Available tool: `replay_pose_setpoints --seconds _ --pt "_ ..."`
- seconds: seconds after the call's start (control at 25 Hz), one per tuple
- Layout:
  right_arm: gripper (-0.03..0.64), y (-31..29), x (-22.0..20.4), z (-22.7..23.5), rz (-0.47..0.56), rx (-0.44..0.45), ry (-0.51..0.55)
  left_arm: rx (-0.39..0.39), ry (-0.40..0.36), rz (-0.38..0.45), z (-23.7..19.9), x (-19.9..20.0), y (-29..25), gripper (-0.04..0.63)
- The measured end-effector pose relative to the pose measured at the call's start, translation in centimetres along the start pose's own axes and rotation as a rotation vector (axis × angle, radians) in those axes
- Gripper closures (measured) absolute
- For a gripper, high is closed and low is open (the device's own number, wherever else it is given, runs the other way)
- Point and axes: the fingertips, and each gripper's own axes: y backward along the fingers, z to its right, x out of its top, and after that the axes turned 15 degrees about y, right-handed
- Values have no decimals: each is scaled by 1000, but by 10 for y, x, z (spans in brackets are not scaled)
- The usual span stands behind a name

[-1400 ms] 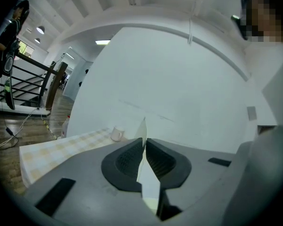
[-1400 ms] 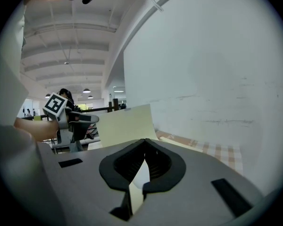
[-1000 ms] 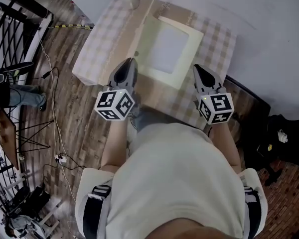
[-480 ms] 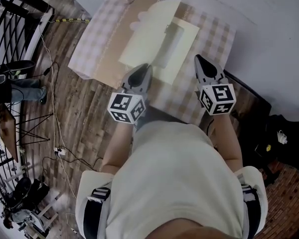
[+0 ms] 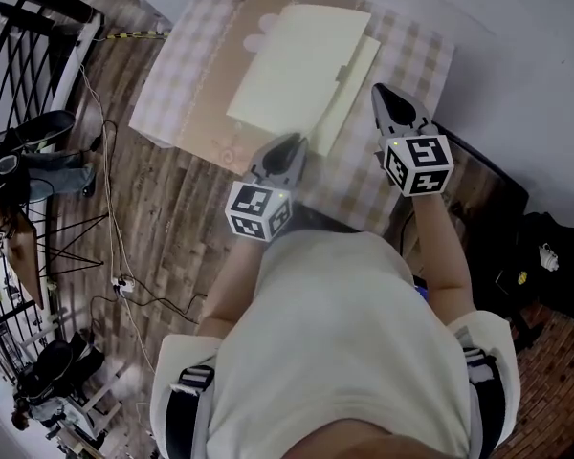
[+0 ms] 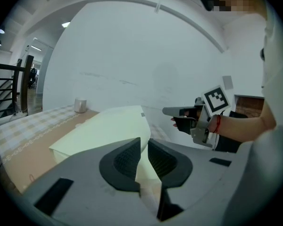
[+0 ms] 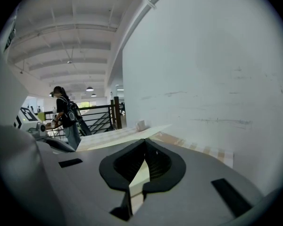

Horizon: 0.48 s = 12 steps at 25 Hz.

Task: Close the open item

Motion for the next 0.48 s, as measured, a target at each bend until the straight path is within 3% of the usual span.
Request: replay_pose_setpoints --seconds 0.48 --pt "617 -49 -23 -7 -64 76 13 0 -32 -119 3 -40 -21 555"
